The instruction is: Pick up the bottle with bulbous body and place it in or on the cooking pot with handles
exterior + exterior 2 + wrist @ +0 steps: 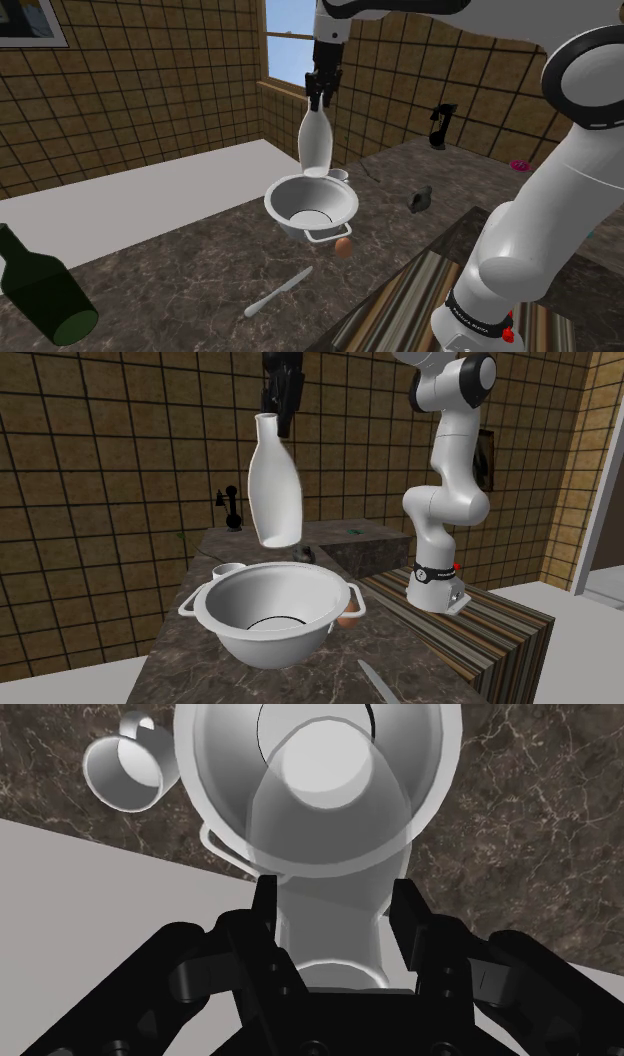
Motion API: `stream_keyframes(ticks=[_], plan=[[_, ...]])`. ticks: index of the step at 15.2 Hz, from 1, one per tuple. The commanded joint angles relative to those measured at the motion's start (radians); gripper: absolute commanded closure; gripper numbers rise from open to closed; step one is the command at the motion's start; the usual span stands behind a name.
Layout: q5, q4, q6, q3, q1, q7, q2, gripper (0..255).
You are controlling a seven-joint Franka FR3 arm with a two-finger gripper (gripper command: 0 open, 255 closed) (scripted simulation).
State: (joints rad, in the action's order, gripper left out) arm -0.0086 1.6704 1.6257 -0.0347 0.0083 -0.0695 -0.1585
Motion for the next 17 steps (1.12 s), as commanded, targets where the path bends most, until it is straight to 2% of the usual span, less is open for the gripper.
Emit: stream_keyframes(ticks=[1,17], plan=[[0.000,0.040,0.031,0.001,0.000,0.002,-0.010,255],[-0.002,0.294,0.250,0.001,0.000,0.003,-0.045,255]])
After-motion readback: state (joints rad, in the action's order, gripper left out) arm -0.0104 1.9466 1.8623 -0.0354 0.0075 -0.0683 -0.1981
